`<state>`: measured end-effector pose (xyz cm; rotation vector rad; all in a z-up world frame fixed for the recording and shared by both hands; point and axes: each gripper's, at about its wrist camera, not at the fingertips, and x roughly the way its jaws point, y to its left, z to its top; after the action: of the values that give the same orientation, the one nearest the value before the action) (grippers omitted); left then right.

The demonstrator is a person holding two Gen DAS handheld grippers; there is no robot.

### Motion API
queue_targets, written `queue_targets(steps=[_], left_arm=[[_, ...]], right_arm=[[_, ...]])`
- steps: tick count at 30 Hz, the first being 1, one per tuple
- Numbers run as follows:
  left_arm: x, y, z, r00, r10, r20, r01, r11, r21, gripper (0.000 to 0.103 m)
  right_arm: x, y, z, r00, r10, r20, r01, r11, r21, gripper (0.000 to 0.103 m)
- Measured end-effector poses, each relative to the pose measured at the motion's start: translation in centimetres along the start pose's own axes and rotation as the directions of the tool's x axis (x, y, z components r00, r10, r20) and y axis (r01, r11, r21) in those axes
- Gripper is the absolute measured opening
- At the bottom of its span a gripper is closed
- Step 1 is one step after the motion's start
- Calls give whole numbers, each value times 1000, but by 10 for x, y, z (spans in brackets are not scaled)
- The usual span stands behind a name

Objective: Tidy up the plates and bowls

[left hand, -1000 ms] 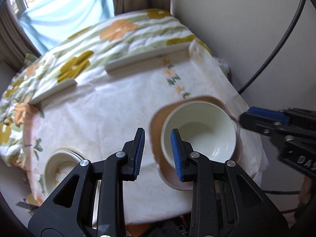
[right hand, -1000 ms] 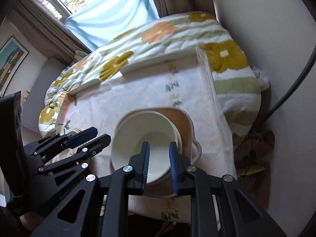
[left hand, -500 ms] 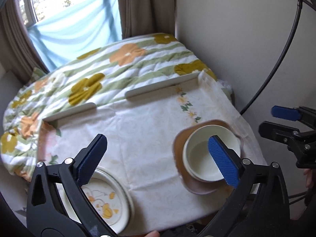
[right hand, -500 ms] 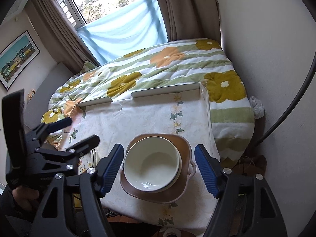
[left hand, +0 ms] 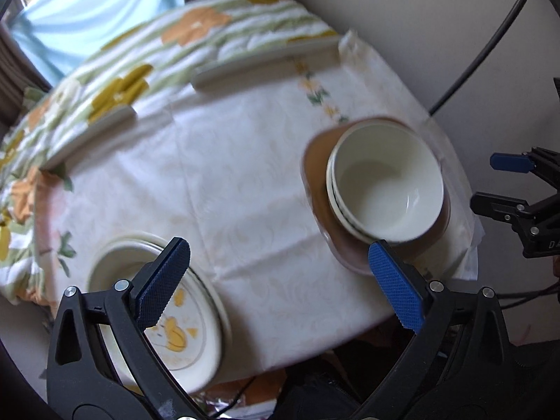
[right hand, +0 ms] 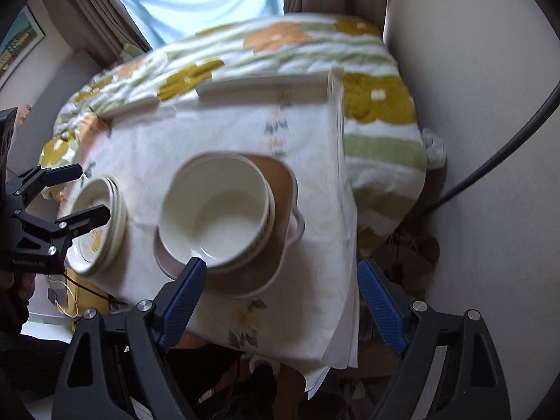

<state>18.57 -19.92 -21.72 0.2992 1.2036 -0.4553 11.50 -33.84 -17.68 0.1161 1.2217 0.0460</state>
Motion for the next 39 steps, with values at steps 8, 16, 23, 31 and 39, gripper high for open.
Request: queue_targets(steps=[8,16,23,31,39], left_arm=[[50,-12,-3,993,-50,-105,52,999,15,74],[80,-28,5,982,-79,-173,88,995,42,46],[98,-45,8,977,-94,-192,111,991,80,21],[95,-57,3,987,-77,-139,93,990,110,15],[58,-53,-1,997,-40,-60,44,997,61,15]], right_arm=[[54,-5,0,991,2,-132,-7,999,-39,58],[85,-1,7,981,26,-191,-48,993,-109,31],[104,3,7,977,78,-199,-107,985,-135,16],[99,11,-1,989,69,-130,-94,976,-199,16],[77,27,8,995,61,-79,-81,958,-275,16]])
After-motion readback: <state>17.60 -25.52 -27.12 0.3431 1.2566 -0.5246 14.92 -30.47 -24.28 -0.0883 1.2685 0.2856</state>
